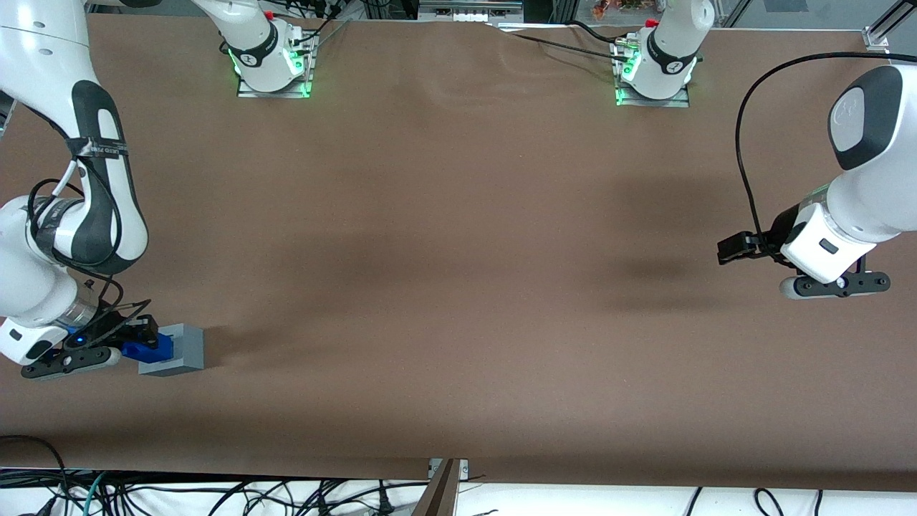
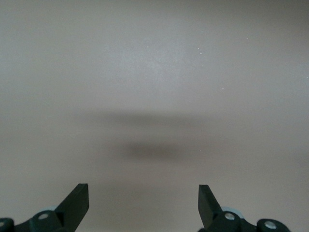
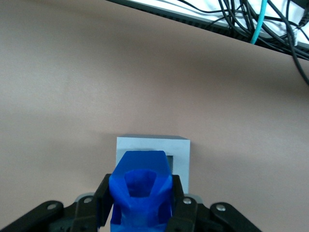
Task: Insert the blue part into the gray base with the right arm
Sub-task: 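Carry the blue part over the gray base's square opening, then lower the blue part into the gray base's opening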
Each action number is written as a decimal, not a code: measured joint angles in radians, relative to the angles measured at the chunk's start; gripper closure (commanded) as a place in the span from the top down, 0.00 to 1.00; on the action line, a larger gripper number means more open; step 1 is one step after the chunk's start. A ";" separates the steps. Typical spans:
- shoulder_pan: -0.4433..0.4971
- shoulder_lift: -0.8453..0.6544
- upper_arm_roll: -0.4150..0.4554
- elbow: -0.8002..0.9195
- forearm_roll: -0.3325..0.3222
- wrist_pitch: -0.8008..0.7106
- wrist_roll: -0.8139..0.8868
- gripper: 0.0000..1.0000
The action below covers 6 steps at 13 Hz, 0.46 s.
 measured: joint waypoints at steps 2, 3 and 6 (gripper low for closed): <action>-0.004 0.012 0.000 0.000 0.008 0.013 -0.014 0.32; -0.009 0.017 0.000 0.000 0.009 0.017 -0.016 0.32; -0.017 0.024 0.000 0.003 0.014 0.023 -0.026 0.32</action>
